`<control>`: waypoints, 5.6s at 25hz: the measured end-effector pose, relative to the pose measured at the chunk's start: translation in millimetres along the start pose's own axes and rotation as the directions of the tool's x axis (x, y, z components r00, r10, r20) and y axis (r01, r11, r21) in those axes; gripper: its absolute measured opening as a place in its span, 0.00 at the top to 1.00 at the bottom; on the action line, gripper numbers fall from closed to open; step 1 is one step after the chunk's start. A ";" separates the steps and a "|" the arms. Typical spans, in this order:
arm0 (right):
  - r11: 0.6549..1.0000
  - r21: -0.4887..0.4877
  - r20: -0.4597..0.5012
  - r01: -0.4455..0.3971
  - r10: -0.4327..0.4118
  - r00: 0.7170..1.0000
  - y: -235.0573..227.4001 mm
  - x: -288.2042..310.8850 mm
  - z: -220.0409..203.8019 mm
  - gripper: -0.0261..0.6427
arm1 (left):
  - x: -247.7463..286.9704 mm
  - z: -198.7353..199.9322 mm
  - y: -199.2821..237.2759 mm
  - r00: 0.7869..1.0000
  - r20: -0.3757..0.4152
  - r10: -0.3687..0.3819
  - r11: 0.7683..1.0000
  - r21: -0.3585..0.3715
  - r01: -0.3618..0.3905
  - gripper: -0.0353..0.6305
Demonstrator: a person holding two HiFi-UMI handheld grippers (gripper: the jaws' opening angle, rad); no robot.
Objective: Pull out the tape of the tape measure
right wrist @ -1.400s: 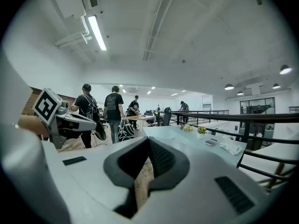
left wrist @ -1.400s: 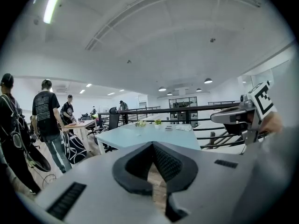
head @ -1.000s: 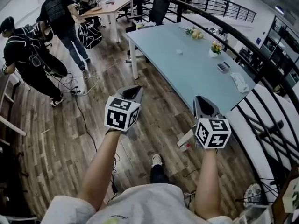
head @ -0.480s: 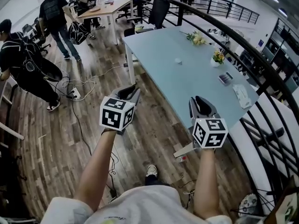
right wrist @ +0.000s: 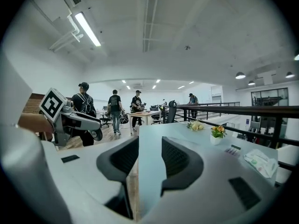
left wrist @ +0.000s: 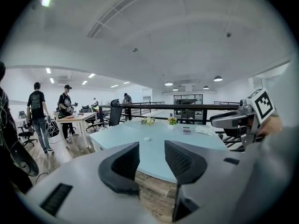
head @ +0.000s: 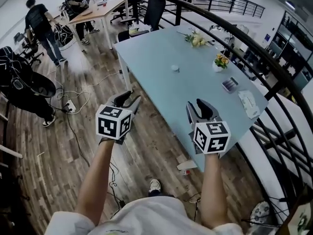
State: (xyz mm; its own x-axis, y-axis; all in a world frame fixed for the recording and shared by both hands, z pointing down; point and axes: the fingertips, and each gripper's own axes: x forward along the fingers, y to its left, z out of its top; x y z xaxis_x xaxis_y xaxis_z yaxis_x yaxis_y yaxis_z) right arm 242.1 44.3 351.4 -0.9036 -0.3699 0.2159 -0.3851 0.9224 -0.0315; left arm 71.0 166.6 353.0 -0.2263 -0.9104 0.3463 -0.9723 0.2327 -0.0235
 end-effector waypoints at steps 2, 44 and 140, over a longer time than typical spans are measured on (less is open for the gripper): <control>1.000 0.007 -0.006 -0.003 0.003 1.000 -9.4 7.8 -1.8 0.74 | 15.1 4.3 -2.6 1.000 0.001 -0.005 1.000 0.003 0.005 0.68; 0.943 0.102 -0.030 0.317 -0.316 0.948 -91.6 122.4 15.6 0.65 | 220.3 65.2 56.7 0.948 -0.006 -0.318 0.942 0.111 0.316 0.63; 0.696 0.258 -0.080 0.670 -0.676 0.733 -227.0 255.9 34.7 0.65 | 475.5 143.0 48.4 0.716 -0.128 -0.686 0.668 0.278 0.690 0.63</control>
State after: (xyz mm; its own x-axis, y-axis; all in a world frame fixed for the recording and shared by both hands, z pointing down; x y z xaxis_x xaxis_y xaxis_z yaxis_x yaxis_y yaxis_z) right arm 91.7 -263.6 380.0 -0.3869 -0.8853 0.2578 -0.9219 0.3654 -0.1290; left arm -92.1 -303.9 382.4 0.5130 -0.7677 0.3839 -0.8222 -0.5680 -0.0373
